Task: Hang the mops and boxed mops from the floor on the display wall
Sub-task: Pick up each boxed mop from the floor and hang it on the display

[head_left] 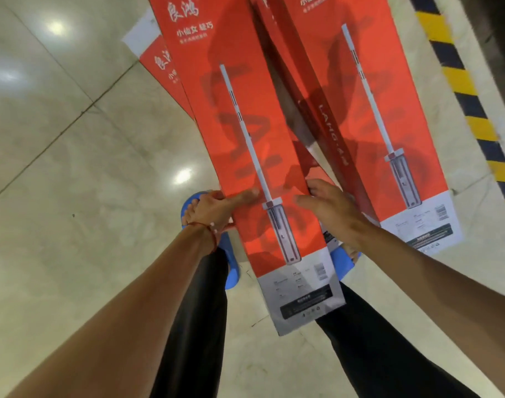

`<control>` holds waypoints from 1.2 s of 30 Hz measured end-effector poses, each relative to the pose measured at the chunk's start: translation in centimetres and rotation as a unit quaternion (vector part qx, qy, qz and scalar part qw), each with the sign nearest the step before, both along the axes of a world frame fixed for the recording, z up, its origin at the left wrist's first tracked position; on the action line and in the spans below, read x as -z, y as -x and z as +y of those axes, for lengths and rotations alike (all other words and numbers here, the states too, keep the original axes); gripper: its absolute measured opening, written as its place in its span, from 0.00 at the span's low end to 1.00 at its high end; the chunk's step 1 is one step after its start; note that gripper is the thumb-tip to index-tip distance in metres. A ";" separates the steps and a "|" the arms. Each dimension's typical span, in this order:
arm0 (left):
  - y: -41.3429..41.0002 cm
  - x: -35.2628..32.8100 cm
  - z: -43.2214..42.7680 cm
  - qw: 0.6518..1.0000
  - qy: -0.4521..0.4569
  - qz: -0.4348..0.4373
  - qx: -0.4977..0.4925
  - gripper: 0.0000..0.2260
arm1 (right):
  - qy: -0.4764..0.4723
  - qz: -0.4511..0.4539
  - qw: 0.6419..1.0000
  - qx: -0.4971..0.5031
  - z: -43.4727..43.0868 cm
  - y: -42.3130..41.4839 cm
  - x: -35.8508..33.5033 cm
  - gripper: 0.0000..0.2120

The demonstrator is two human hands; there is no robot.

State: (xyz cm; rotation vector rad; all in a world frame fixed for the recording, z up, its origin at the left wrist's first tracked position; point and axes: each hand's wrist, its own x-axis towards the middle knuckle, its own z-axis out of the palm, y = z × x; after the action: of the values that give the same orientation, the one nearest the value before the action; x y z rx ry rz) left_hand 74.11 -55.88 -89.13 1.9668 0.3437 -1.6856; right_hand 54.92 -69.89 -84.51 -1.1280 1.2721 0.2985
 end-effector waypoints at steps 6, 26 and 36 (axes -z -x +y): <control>-1.0 -3.6 3.8 0.996 0.041 -0.027 0.078 0.40 | 0.071 0.025 0.994 0.082 0.7 -2.7 -7.6 0.18; -4.9 -41.7 -6.8 0.870 0.255 0.092 0.412 0.29 | 0.232 -0.059 0.887 0.395 4.4 -1.2 -39.5 0.32; 11.7 -58.9 -5.3 0.805 0.473 0.042 0.355 0.35 | 0.330 -0.054 0.792 0.510 19.6 11.6 -51.6 0.40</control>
State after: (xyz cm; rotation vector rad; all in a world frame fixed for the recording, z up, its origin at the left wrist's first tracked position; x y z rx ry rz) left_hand 62.39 -61.21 -30.20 1.2578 -1.1500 -1.7927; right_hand 43.28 -50.30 -32.87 -0.8151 1.7457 -1.0867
